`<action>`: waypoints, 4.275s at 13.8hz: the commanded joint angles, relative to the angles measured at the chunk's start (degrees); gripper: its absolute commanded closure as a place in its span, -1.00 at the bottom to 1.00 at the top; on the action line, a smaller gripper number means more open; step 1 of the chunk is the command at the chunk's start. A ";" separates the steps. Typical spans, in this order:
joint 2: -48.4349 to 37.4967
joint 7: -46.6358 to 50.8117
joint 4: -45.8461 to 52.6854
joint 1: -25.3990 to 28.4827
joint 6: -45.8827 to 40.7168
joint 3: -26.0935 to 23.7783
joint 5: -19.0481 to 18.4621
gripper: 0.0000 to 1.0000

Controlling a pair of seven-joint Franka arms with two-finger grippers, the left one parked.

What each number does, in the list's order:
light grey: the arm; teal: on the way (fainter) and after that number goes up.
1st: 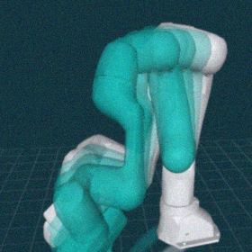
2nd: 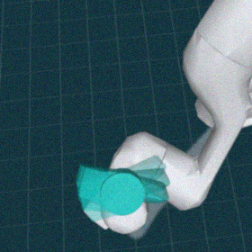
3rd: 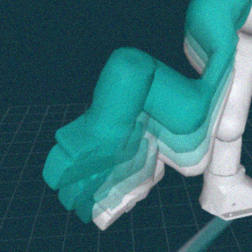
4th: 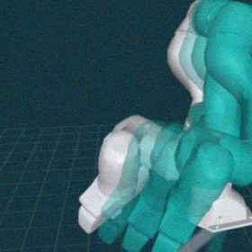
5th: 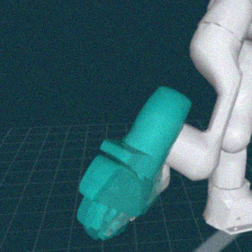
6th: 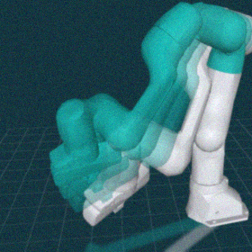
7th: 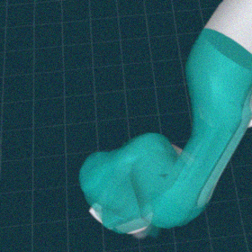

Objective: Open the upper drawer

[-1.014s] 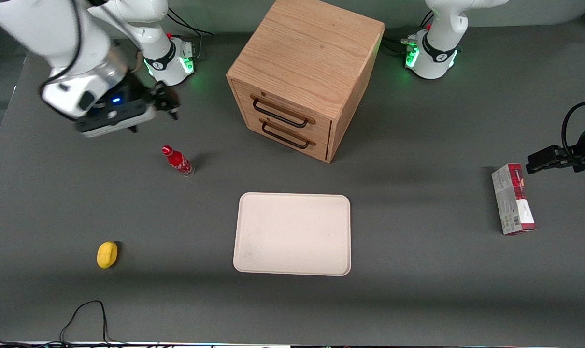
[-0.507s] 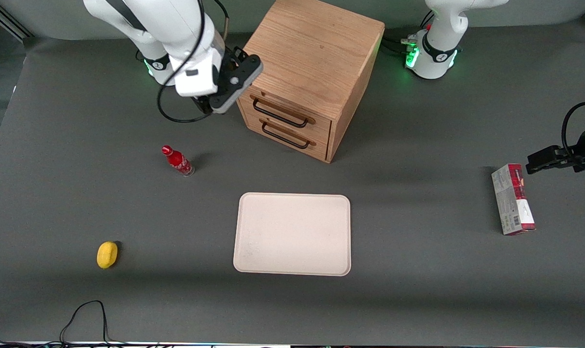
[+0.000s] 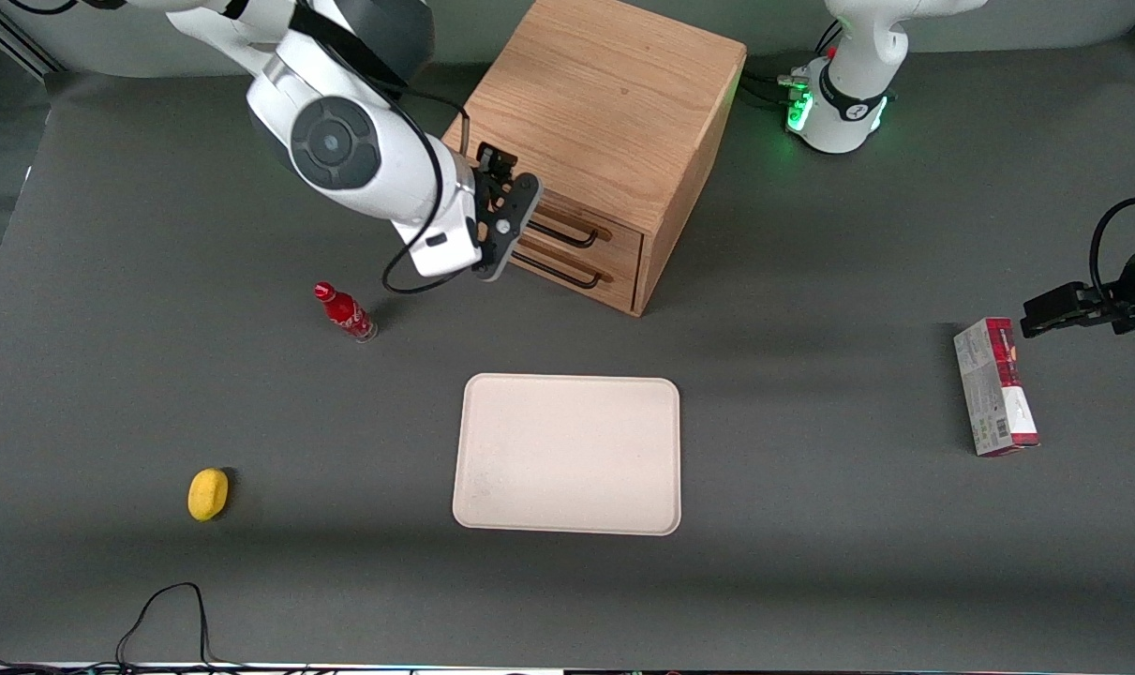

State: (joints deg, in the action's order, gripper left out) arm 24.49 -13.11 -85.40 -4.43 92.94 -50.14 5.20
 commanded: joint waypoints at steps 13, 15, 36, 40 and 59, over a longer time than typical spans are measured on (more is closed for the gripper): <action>5.83 -0.61 -8.20 2.76 14.02 -0.31 -8.62 -1.00; 6.80 -0.61 -7.94 2.68 14.73 -0.31 -10.89 -1.00; 15.07 -13.44 13.41 1.09 14.47 13.75 -16.71 -1.00; 12.08 -13.44 19.82 -0.05 12.89 15.51 -18.64 -1.00; -39.34 11.96 -20.86 -3.74 -1.53 39.95 -0.63 -1.00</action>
State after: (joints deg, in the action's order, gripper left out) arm -15.18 -2.34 -105.56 -8.11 90.04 -10.25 3.01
